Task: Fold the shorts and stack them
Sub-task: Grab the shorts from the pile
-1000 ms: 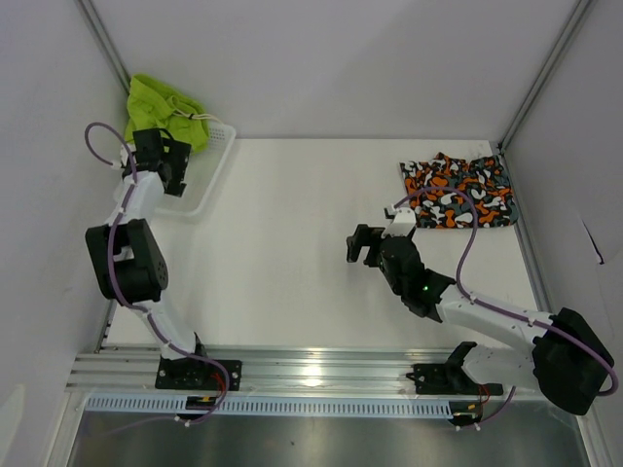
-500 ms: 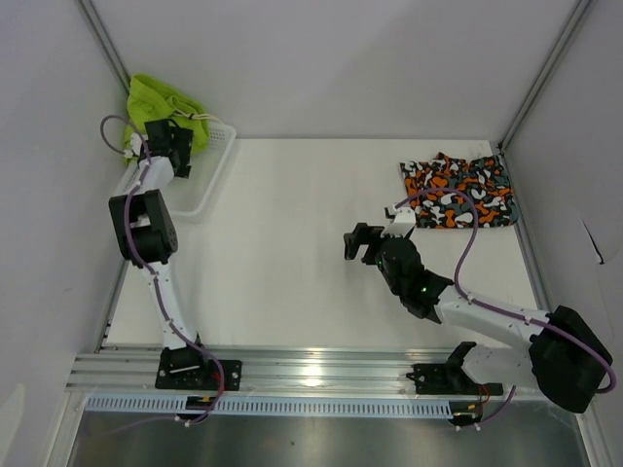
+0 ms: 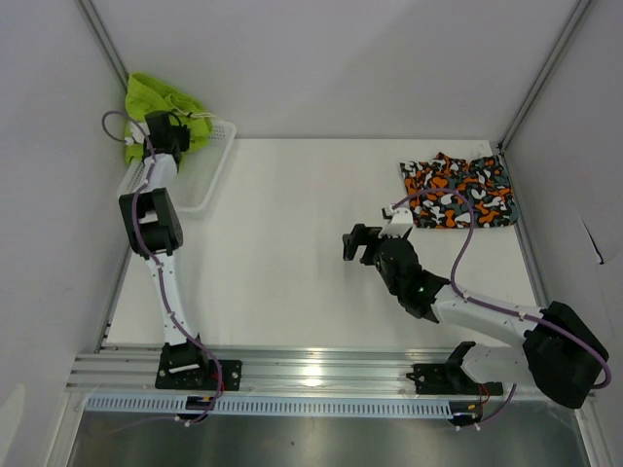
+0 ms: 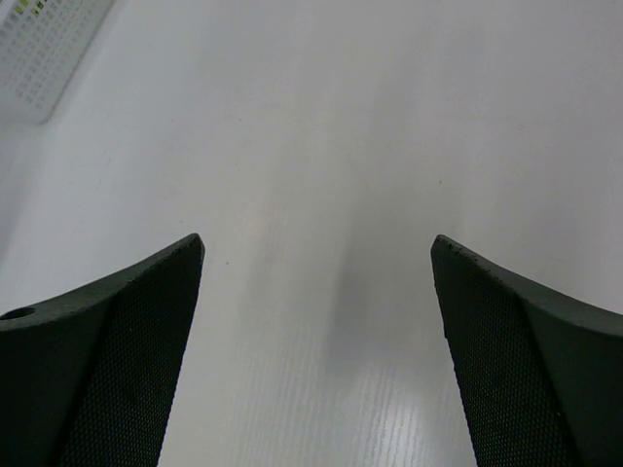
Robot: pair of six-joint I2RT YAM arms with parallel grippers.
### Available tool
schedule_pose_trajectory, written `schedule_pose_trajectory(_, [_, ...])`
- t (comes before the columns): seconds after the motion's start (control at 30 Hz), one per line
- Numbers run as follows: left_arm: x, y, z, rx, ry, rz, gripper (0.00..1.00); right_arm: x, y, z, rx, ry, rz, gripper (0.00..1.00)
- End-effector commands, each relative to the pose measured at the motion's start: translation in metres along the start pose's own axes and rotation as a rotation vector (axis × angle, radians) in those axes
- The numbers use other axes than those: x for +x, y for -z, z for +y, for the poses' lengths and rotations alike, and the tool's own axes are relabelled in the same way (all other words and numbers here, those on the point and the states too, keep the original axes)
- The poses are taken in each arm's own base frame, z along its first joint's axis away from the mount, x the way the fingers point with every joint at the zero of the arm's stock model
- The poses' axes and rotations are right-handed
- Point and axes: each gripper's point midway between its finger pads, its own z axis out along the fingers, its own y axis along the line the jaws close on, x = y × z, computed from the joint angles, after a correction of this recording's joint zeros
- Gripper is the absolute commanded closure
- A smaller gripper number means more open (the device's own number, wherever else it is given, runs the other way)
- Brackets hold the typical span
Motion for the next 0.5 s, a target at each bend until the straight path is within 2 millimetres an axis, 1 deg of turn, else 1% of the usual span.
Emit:
schedule_pose_trajectory(0.0, [-0.041, 0.017, -0.091, 0.281, -0.028, -0.099, 1.0, -0.01, -0.004, 0.001, 0.014, -0.007, -0.049, 0.01])
schedule_pose_trajectory(0.03, [-0.04, 0.019, -0.094, 0.292, -0.034, -0.095, 1.0, -0.008, -0.005, 0.003, 0.011, -0.005, -0.043, 0.01])
schedule_pose_trajectory(0.07, [-0.044, 0.028, -0.107, 0.324, -0.052, -0.109, 1.0, -0.006, -0.007, 0.003, 0.009, -0.002, -0.036, 0.01])
schedule_pose_trajectory(0.13, [-0.046, 0.04, -0.122, 0.359, -0.075, -0.122, 1.0, -0.005, -0.008, 0.006, 0.0, 0.004, -0.027, 0.01])
schedule_pose_trajectory(0.17, [-0.045, 0.044, -0.122, 0.358, -0.1, -0.13, 1.0, -0.003, -0.009, 0.007, -0.004, 0.005, -0.021, 0.01])
schedule_pose_trajectory(0.2, [-0.049, 0.057, -0.137, 0.386, -0.11, -0.142, 1.0, -0.002, -0.01, 0.007, -0.005, 0.007, -0.017, 0.01])
schedule_pose_trajectory(0.27, [-0.044, 0.066, -0.141, 0.402, -0.131, -0.141, 1.0, 0.0, -0.011, 0.009, -0.013, 0.01, -0.009, 0.01])
schedule_pose_trajectory(0.3, [-0.051, 0.086, -0.16, 0.444, -0.131, -0.16, 1.0, 0.002, -0.011, 0.009, -0.013, 0.014, -0.004, 0.01])
schedule_pose_trajectory(0.33, [-0.049, 0.089, -0.157, 0.442, -0.136, -0.161, 1.0, 0.001, -0.012, 0.01, -0.014, 0.015, -0.004, 0.01])
schedule_pose_trajectory(0.37, [-0.051, 0.097, -0.163, 0.459, -0.144, -0.171, 1.0, 0.001, -0.012, 0.011, -0.016, 0.017, -0.003, 0.01])
schedule_pose_trajectory(0.4, [-0.051, 0.1, -0.162, 0.456, -0.147, -0.176, 1.0, 0.001, -0.012, 0.011, -0.015, 0.019, -0.002, 0.0])
schedule_pose_trajectory(0.43, [-0.054, 0.119, -0.179, 0.494, -0.152, -0.188, 1.0, 0.002, -0.012, 0.011, -0.016, 0.02, 0.0, 0.01])
schedule_pose_trajectory(0.47, [-0.054, 0.125, -0.185, 0.509, -0.17, -0.196, 1.0, 0.002, -0.013, 0.01, -0.013, 0.023, -0.001, 0.01])
